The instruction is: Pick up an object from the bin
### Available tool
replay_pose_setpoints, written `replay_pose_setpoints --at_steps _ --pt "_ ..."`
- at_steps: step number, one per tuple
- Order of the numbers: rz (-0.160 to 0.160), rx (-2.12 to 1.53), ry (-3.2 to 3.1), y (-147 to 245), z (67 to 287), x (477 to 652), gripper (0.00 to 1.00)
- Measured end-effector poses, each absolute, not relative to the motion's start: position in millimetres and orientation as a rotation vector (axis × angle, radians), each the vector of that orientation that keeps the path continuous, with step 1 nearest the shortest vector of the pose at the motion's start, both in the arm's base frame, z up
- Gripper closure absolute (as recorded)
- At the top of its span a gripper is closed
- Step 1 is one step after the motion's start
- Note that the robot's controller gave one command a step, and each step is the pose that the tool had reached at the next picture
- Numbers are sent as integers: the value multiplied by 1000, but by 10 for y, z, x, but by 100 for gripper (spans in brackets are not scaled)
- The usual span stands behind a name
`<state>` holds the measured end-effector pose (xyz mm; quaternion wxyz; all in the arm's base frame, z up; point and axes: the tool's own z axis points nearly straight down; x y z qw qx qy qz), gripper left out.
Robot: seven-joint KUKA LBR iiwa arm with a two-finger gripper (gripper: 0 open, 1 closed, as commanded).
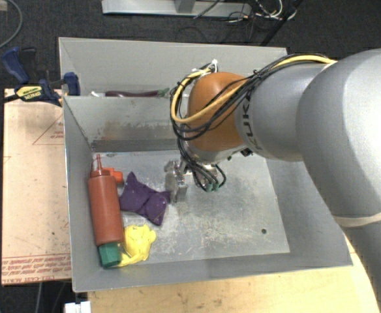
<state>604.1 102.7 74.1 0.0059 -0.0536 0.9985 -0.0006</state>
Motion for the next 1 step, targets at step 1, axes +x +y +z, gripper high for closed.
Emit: replay_pose_setpoints --at_steps 1 --pt "-1 -128 3135 927 1145 6024 100"
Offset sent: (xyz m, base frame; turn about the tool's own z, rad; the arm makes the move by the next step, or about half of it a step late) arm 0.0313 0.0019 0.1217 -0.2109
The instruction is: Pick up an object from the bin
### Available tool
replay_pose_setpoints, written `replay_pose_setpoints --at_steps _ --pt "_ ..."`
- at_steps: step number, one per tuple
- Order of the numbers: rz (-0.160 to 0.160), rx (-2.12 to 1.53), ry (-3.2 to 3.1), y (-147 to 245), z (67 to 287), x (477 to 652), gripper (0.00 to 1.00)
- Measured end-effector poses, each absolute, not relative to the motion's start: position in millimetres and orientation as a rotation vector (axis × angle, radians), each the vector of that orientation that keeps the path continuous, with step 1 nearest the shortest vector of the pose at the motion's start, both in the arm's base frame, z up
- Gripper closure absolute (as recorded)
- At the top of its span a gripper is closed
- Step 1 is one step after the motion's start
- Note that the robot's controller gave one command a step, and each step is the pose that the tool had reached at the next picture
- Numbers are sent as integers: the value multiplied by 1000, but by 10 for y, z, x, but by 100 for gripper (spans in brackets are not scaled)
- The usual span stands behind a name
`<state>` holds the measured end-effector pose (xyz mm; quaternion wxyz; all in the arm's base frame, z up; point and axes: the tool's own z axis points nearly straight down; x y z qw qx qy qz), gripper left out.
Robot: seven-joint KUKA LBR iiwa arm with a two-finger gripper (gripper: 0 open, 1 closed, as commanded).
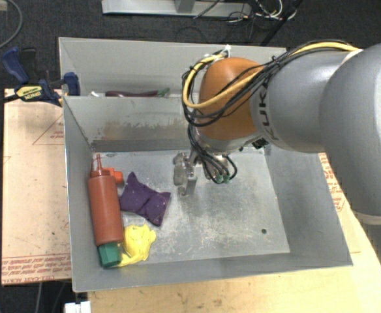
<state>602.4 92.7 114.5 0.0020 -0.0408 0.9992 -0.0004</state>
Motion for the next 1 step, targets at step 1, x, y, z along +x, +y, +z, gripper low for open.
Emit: replay_pose_setpoints --at_steps 1 --pt "-2 -493 3086 1045 1962 6356 0"
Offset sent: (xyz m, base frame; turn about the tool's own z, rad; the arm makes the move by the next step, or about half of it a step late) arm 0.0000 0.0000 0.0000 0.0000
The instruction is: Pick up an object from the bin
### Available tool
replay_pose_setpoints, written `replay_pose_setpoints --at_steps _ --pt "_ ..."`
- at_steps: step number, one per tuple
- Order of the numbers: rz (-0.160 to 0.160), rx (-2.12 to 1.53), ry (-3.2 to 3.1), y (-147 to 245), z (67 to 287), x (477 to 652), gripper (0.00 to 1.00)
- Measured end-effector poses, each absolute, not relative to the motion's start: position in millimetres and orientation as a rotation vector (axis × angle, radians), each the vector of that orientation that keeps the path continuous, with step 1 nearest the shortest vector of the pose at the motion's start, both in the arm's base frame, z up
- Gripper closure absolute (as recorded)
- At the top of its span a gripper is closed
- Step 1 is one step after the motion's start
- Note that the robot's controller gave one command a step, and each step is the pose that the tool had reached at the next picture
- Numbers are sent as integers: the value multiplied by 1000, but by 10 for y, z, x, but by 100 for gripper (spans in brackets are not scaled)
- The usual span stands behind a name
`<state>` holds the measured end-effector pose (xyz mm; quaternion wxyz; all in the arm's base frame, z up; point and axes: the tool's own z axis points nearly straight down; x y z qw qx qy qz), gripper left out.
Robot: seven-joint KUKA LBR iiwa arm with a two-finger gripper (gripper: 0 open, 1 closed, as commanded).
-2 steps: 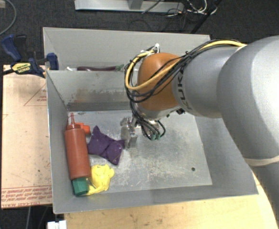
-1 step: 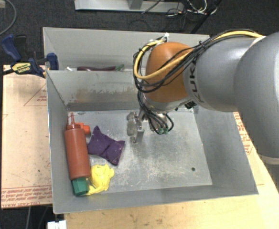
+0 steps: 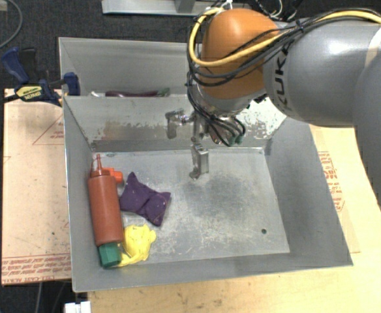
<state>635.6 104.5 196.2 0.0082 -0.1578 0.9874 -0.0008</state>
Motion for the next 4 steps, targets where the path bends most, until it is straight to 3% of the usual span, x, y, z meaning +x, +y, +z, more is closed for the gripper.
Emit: replay_pose_setpoints --at_steps 1,2,3,4 --pt "-2 -493 3086 1053 1966 6366 0" --pt "-4 -584 3066 1473 1615 6029 0" --pt "-2 -621 3062 1598 1520 5935 0" --pt "0 -972 2968 1498 1541 5987 0"
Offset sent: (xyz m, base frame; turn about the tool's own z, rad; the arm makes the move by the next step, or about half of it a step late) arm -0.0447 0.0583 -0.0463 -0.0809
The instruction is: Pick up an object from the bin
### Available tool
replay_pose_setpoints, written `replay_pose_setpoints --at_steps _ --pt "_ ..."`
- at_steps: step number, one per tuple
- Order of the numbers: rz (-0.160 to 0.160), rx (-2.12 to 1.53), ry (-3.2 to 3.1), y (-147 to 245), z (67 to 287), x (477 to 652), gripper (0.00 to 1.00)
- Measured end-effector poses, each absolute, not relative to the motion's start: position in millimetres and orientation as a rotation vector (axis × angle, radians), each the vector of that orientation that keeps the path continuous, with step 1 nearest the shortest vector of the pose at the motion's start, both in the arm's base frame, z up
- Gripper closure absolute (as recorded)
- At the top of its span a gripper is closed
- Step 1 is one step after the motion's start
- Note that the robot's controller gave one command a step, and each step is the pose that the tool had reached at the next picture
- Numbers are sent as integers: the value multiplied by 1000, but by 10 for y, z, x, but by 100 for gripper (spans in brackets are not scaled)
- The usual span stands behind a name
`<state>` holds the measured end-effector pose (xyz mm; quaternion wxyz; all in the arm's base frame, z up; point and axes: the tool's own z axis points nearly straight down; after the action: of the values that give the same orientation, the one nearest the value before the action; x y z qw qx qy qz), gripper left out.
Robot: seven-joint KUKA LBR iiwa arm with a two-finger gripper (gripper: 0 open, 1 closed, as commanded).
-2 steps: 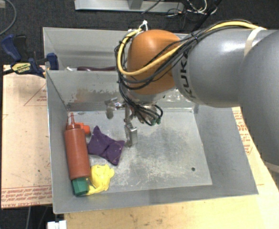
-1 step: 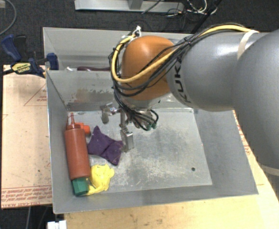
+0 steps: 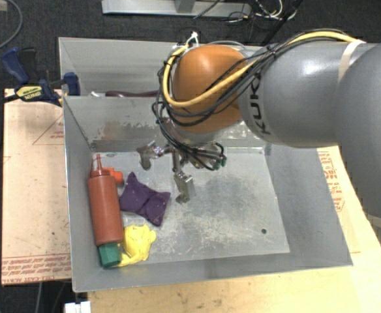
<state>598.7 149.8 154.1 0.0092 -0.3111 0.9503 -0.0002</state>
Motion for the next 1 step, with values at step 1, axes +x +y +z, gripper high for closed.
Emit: replay_pose_setpoints --at_steps 1 --pt "-14 -1233 2866 1400 1447 6052 0"
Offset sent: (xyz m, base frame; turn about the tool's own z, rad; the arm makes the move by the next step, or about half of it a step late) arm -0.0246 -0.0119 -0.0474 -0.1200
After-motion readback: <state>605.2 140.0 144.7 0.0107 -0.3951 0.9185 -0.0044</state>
